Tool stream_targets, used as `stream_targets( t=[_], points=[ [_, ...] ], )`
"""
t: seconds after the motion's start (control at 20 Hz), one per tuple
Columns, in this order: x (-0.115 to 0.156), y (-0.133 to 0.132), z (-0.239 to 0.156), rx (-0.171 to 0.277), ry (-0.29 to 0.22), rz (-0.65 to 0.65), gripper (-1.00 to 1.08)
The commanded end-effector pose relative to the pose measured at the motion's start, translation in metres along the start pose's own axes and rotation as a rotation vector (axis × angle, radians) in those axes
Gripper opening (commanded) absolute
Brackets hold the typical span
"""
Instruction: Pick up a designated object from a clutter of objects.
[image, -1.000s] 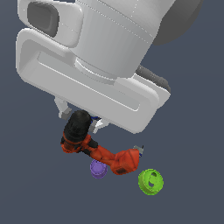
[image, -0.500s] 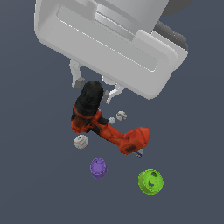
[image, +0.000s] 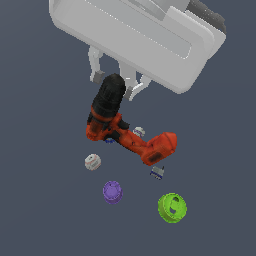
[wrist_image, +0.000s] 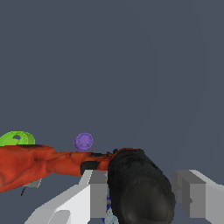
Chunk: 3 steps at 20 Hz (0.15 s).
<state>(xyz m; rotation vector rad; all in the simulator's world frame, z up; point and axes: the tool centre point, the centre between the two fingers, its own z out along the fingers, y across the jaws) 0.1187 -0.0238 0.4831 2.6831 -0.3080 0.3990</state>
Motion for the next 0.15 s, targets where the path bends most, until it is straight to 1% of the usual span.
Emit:
stream_targets(
  t=[0.0, 0.1],
  points=[
    [0.0018, 0.0021, -0.0037, 0.002, 0.006, 0.004, -1.00],
    [0.0023, 0.0019, -0.0031, 0.002, 0.006, 0.004, -1.00]
  ],
)
